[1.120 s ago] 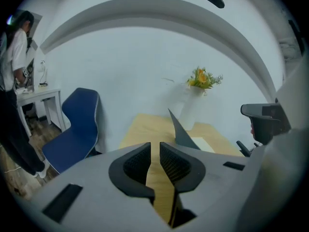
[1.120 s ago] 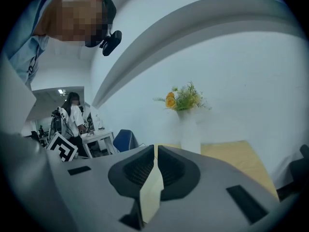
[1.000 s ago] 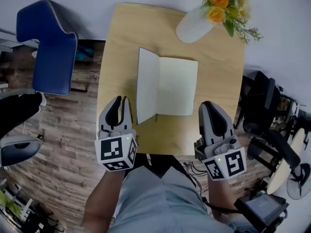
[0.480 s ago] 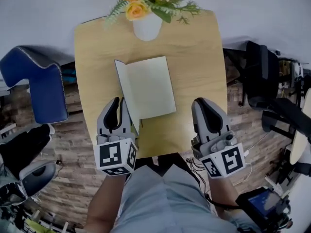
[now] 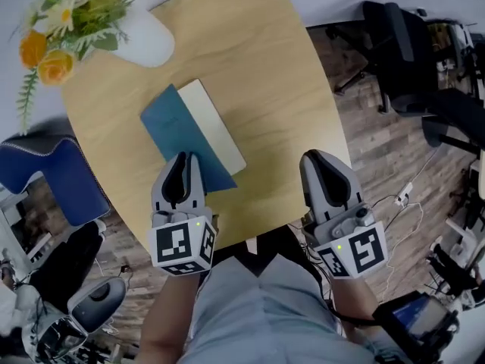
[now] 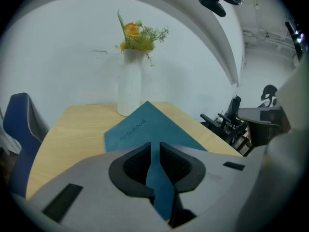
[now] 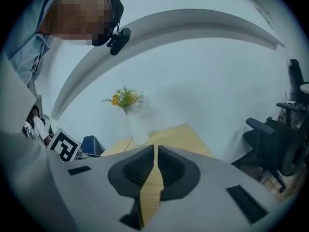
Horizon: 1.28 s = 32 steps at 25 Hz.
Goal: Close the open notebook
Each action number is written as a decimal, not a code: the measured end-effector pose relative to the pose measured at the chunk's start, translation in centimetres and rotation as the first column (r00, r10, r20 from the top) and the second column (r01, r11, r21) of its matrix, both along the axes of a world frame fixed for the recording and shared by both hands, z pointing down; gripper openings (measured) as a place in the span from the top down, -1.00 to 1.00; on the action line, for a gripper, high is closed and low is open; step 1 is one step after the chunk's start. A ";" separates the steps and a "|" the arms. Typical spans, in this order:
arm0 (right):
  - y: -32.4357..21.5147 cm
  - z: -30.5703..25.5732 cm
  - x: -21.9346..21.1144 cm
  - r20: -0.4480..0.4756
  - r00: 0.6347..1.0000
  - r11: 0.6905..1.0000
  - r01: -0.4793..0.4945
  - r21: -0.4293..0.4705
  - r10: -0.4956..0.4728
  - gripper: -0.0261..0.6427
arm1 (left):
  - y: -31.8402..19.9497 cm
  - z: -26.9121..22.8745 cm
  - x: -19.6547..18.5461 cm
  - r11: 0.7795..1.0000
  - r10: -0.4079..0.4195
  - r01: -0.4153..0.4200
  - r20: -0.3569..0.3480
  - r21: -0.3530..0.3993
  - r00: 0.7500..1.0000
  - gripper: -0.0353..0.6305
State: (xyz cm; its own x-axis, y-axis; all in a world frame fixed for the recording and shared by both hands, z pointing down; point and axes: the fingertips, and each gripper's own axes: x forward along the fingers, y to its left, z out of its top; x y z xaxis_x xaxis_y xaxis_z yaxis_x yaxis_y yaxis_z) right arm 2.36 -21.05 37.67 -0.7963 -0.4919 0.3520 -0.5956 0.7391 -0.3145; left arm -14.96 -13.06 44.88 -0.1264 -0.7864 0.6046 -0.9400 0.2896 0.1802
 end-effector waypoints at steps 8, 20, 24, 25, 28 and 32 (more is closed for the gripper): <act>-1.7 4.3 6.3 -0.010 0.995 0.994 -0.098 -0.057 0.097 0.77 | -3.1 4.3 5.0 0.992 0.099 -0.097 0.017 -0.085 0.995 0.68; -2.9 5.6 11.0 0.003 0.986 0.983 -0.163 -0.088 0.164 0.77 | -4.8 7.7 7.5 0.935 0.221 -0.189 0.075 -0.299 0.972 0.65; -3.1 4.2 11.6 0.015 0.991 0.989 -0.134 -0.064 0.135 0.77 | -4.9 6.9 8.1 0.951 0.159 -0.131 0.079 -0.281 0.984 0.66; -3.2 3.7 11.7 0.017 0.992 0.991 -0.122 -0.056 0.123 0.77 | -4.8 6.2 8.3 0.957 0.140 -0.114 0.081 -0.266 0.987 0.66; -3.2 1.6 11.4 0.031 0.997 0.997 -0.076 -0.027 0.077 0.77 | -4.0 2.6 9.1 0.976 0.095 -0.075 0.092 -0.205 0.991 0.66; -2.2 -2.6 9.4 0.063 0.998 0.999 0.018 0.032 -0.020 0.77 | -1.9 -3.8 9.4 0.996 0.015 -0.003 0.125 -0.094 0.992 0.66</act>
State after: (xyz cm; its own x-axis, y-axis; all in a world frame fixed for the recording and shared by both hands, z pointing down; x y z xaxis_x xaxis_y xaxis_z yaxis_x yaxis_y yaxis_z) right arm 11.78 -23.24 35.10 -0.8257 -0.4866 0.2853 -0.5611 0.7602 -0.3274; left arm -5.53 -15.00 41.04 -0.1986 -0.7289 0.6552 -0.9562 0.2907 0.0336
